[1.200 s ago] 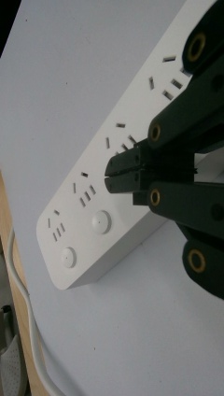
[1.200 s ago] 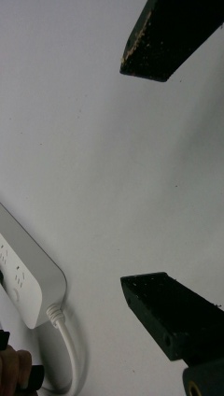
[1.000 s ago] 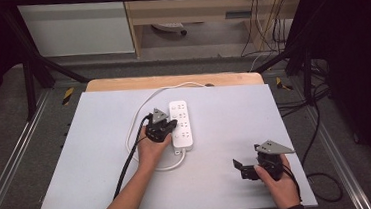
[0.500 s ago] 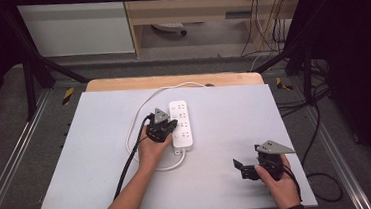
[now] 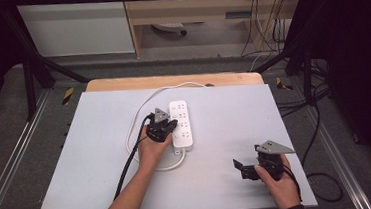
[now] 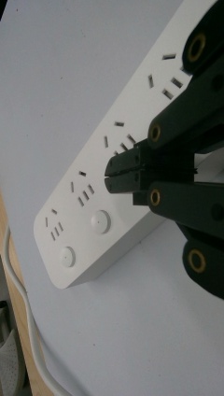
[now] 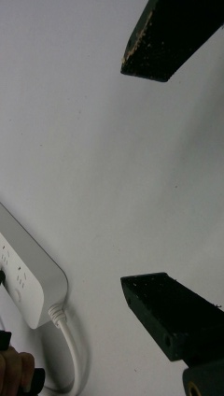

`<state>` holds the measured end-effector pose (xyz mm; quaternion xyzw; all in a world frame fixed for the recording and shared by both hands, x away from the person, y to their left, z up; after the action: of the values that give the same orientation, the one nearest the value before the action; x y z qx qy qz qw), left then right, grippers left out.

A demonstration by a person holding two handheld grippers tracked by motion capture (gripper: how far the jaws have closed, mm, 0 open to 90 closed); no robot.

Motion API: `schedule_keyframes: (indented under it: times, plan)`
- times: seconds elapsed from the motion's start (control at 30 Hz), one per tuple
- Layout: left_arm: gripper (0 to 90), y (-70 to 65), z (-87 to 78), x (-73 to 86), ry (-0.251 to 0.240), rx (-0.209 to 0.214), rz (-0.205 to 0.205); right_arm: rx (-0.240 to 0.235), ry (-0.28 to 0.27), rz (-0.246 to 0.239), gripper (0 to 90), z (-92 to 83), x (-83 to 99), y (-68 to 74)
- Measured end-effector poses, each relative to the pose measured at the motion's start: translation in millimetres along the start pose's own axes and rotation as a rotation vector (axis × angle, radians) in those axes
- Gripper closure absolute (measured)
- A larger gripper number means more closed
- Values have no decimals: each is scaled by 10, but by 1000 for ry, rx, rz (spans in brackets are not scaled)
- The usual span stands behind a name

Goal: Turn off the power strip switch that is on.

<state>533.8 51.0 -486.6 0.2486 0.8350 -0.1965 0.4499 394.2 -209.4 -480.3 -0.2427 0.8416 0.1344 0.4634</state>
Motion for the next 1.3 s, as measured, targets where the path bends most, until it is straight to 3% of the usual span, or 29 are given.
schedule_keyframes:
  times: [0.2, 0.9, 1.03, 1.13, 1.2, 1.3]
  plan:
    - [900, -7, 4, 3, 8, -7, 16, 0, 2, 0, 21, 0, 5, -5]
    - [900, -4, 4, -2, 4, -4, 1, -7, -2, -2, 20, -1, 0, -5]
    - [900, -43, 14, -1, -1, 18, 15, -13, 3, -4, 22, 23, -1, 1]
    - [900, -110, 40, -20, -12, 51, -3, -17, 1, -5, 20, 22, -6, 19]
    - [900, -145, 45, -22, -8, 23, 22, -15, 4, -6, 21, 27, -1, 22]
    - [900, -141, 46, -35, -11, 30, -23, -12, -6, 1, 21, 14, -9, 20]
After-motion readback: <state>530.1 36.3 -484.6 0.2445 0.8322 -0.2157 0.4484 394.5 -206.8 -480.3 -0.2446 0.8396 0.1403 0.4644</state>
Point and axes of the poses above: each handheld gripper's, and its own axes: z roughly forward along the jaws, x roughly out of its underside, y roughly to its left, the point moved 8 cm from there along z, roughly forward along the jaws, and after that the axes turned 5 degrees about -z, right-handed, at the moved point
